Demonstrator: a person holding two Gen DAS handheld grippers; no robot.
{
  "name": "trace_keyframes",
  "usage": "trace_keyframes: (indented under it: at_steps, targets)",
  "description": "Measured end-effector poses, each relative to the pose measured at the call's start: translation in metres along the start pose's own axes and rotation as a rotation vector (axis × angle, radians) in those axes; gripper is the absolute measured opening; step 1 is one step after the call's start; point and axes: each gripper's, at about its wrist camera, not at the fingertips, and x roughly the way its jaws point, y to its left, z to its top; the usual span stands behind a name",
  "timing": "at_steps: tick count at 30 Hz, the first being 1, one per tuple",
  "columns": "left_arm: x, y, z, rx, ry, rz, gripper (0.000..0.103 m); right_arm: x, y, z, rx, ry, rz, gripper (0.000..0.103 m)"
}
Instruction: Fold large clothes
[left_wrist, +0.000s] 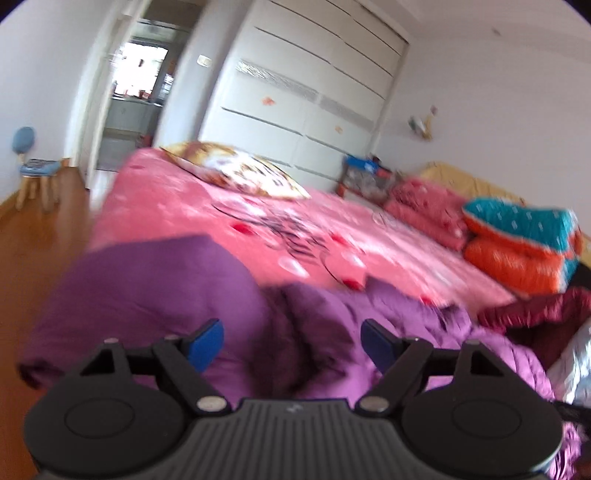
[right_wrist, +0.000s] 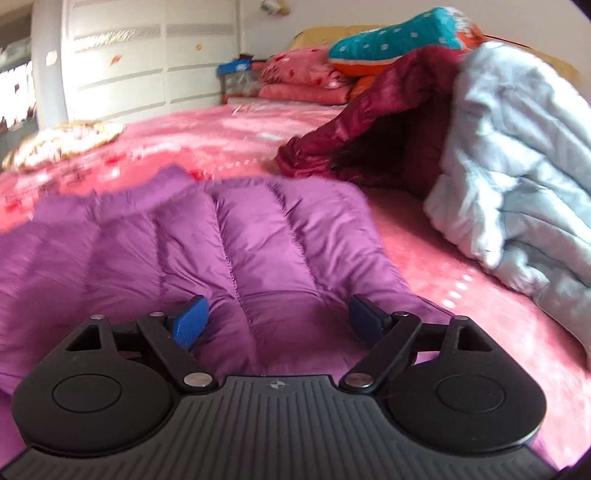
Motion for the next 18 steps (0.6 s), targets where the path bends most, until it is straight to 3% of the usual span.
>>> trace_keyframes:
  at_steps: [6, 11, 15, 18]
  targets:
    - [-0.024, 0.045, 0.011, -0.187, -0.011, 0.106, 0.081, -0.069, 0.002, -0.026, 0.075, 0.003, 0.088, 0.103]
    - [-0.038, 0.087, 0.015, -0.292, -0.015, 0.241, 0.081, -0.110, 0.027, -0.067, -0.040, 0.047, 0.108, 0.103]
    - [-0.042, 0.125, 0.013, -0.377, 0.005, 0.310, 0.082, -0.132, 0.042, -0.089, -0.135, 0.056, 0.089, 0.103]
    - [-0.044, 0.156, 0.010, -0.448, 0.033, 0.339, 0.082, -0.144, 0.043, -0.102, -0.126, 0.100, 0.095, 0.103]
